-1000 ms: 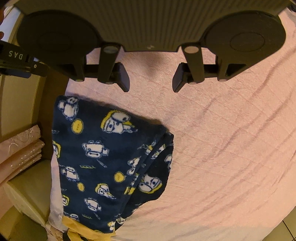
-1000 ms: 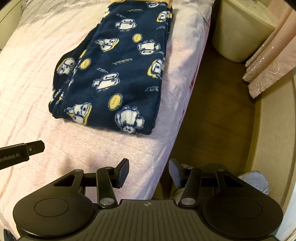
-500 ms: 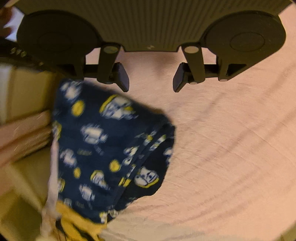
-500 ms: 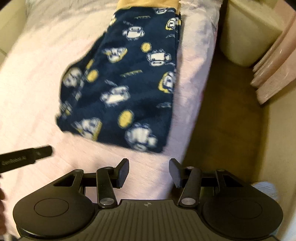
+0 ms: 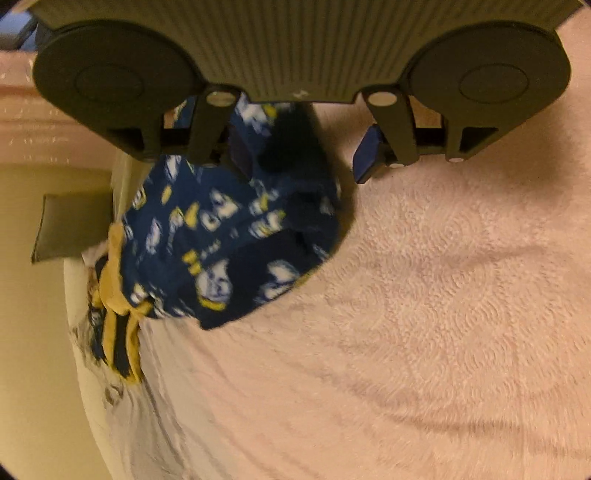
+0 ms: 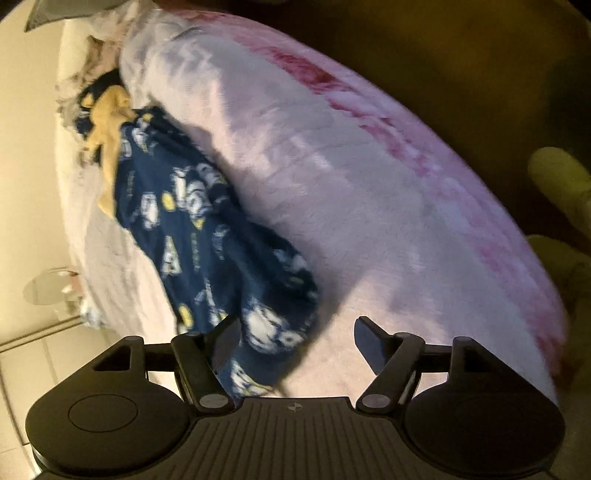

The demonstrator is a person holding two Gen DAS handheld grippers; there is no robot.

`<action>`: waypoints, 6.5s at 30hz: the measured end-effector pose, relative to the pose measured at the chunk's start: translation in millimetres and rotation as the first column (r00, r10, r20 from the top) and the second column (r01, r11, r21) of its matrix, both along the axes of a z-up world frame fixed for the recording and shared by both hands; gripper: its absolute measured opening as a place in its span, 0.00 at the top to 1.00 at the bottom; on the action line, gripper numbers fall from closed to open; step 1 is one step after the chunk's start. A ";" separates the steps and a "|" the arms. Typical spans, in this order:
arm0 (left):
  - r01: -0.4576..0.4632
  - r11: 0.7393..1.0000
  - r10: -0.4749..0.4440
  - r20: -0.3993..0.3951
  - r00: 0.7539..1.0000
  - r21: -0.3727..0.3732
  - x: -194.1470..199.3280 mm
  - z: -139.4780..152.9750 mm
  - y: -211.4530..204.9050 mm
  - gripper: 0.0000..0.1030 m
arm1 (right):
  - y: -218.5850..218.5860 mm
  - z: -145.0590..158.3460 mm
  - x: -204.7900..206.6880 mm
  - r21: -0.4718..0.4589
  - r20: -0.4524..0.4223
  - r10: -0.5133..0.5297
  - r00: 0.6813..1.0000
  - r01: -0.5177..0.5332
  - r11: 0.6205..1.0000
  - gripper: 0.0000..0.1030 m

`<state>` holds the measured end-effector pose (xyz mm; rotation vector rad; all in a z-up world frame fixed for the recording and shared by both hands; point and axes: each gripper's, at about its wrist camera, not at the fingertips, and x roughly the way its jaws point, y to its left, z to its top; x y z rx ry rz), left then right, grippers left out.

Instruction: Fold clothes

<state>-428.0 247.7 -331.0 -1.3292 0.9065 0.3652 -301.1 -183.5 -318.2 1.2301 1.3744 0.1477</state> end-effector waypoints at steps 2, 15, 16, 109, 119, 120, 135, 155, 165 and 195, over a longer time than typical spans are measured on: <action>-0.020 1.000 0.020 0.003 1.000 0.006 3.3 -12.1 -0.2 0.46 | 7.0 -8.7 4.9 0.010 0.030 0.005 1.000 -0.005 1.000 0.30; -0.011 0.998 0.004 0.111 0.994 0.067 19.6 15.7 -3.7 0.82 | 20.1 0.3 45.4 -0.022 -0.027 0.092 0.995 -0.092 0.995 0.82; -0.020 0.998 0.012 0.113 0.993 0.067 20.7 22.7 -4.6 0.82 | 20.5 7.2 49.8 -0.014 -0.040 0.087 0.995 -0.088 0.996 0.82; 0.307 0.737 -0.415 0.045 0.909 0.602 413.6 110.3 53.0 0.83 | 113.5 109.6 443.9 -0.615 0.382 0.730 0.568 -0.433 0.659 0.67; 0.490 0.637 -0.605 -0.009 0.797 0.595 436.9 70.3 -16.6 0.82 | 176.9 89.7 401.4 -0.802 0.342 0.920 0.193 -0.450 0.392 0.67; 0.514 0.618 -0.619 -0.034 0.785 0.595 445.9 60.2 -20.8 0.80 | 182.8 75.0 402.8 -0.814 0.302 0.935 0.189 -0.459 0.356 0.68; 0.471 0.554 -0.561 -0.109 0.820 0.686 430.7 85.0 -7.1 0.78 | 148.8 87.1 419.4 -0.761 0.296 0.890 0.346 -0.478 0.439 0.67; 0.460 0.635 -0.354 -0.294 0.888 0.621 328.1 121.8 -51.3 0.69 | 136.7 112.6 354.4 -0.789 0.167 0.976 0.137 -0.575 0.216 0.35; 0.556 0.593 -0.369 -0.418 0.830 0.582 275.3 167.7 -112.7 0.66 | 106.2 156.0 290.9 -0.748 0.130 0.968 0.216 -0.619 0.239 0.35; 0.507 0.443 -0.546 -0.225 0.807 0.740 222.6 269.1 -135.3 0.60 | 56.1 266.9 210.8 -0.789 0.308 0.868 0.390 -0.405 0.462 0.35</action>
